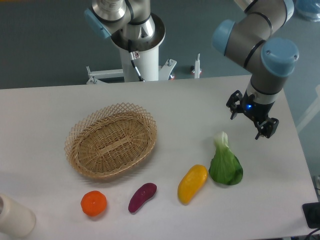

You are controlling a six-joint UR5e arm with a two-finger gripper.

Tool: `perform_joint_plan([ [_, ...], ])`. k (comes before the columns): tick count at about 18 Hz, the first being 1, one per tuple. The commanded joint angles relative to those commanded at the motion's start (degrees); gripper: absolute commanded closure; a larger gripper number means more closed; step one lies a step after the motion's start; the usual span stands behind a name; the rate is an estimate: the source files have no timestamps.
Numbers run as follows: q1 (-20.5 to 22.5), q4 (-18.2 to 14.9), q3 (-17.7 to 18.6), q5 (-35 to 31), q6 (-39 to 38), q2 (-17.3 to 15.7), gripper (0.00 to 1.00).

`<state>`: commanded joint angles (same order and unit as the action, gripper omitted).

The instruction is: Pick up the mango from the table

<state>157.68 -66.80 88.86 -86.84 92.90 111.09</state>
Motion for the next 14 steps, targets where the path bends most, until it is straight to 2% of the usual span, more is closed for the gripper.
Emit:
perform_joint_plan([
  [6,-0.3,0.0,0.0,2.2,0.0,-0.3,0.00],
  [9,-0.7,0.3,1.6,3.2,-0.2,-0.3,0.00],
  [14,-3.0,0.8,3.1,3.2,-8.0,-1.1,0.00],
])
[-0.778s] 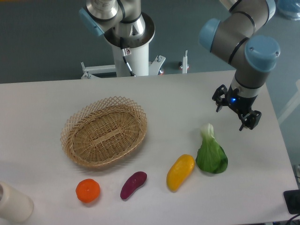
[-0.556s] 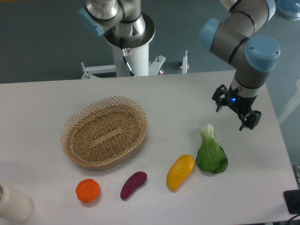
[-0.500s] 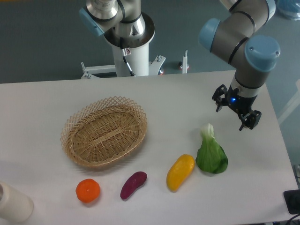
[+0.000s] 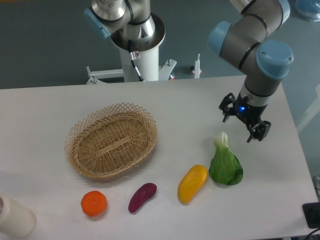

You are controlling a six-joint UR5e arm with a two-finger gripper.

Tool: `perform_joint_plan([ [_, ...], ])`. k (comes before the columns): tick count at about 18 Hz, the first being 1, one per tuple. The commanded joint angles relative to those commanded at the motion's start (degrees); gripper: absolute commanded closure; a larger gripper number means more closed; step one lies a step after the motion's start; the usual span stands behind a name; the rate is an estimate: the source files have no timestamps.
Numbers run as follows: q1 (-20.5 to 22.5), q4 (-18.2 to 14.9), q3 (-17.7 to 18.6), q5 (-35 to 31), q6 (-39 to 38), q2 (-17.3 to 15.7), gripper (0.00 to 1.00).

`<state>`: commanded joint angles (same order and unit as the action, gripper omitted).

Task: Pick up the mango from the table
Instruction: 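Move the open gripper over the yellow mango and lower onto it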

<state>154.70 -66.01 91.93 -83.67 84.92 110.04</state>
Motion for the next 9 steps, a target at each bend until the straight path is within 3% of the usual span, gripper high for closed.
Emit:
perform_joint_plan([
  [4,-2.9,0.5,-0.3,0.1,-9.6,0.2,0.00],
  [7,-5.9,5.0,-0.5,0.4,-17.2,2.2,0.00],
  [9,-7.5,6.3,-0.5,0.3,-20.4,3.1,0.00],
])
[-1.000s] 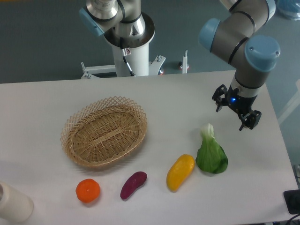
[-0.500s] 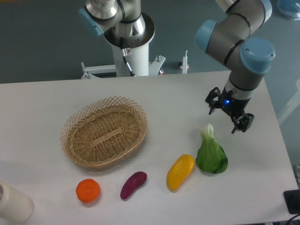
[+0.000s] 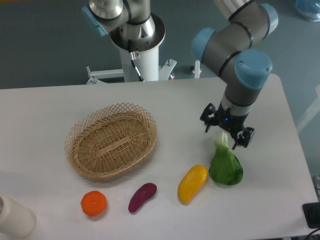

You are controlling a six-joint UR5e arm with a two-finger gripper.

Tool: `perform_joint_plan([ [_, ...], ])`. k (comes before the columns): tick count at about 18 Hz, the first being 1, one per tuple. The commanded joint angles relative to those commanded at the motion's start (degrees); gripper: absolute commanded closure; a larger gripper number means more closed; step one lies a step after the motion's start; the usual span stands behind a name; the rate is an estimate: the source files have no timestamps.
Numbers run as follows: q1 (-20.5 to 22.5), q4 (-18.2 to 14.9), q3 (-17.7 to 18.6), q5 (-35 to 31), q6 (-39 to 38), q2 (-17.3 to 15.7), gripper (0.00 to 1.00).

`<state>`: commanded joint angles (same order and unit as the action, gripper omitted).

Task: Pick up the mango from the table
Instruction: 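Move the open gripper over the yellow mango and lower onto it, then close the gripper around the yellow mango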

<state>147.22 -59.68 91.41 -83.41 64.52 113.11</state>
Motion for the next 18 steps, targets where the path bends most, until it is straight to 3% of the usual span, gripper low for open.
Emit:
perform_joint_plan([
  [5,-2.1,0.6,0.0,-0.4,-0.3,1.8,0.00],
  [10,-4.8,7.0,-1.2,-0.7,-1.4,6.1,0.00],
  [18,-6.1,7.5,-2.3,-1.2,-1.9,9.2,0.00],
])
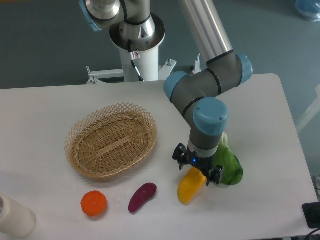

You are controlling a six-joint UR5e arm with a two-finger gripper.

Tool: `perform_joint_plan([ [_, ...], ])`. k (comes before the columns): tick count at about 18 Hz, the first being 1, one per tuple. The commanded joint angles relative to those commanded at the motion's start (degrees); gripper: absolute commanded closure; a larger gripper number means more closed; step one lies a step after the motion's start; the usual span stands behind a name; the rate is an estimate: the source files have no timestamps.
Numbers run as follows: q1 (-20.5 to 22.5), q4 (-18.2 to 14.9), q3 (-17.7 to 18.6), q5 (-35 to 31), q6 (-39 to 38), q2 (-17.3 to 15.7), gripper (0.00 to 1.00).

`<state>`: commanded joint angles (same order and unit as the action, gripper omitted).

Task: Pick up the mango from the table
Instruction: 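Close the gripper around the yellow mango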

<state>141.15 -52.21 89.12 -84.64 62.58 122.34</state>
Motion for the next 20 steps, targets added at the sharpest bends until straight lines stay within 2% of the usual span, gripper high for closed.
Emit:
perform_joint_plan([
  [6,-0.6,0.3,0.0,-0.6,-0.8,1.3,0.00],
  [11,-1.8,0.3,-0.1,-6.4,-0.7,2.3,0.00],
  [20,-2.8,0.2,-0.7,-7.7,-1.1,3.9,0.00],
])
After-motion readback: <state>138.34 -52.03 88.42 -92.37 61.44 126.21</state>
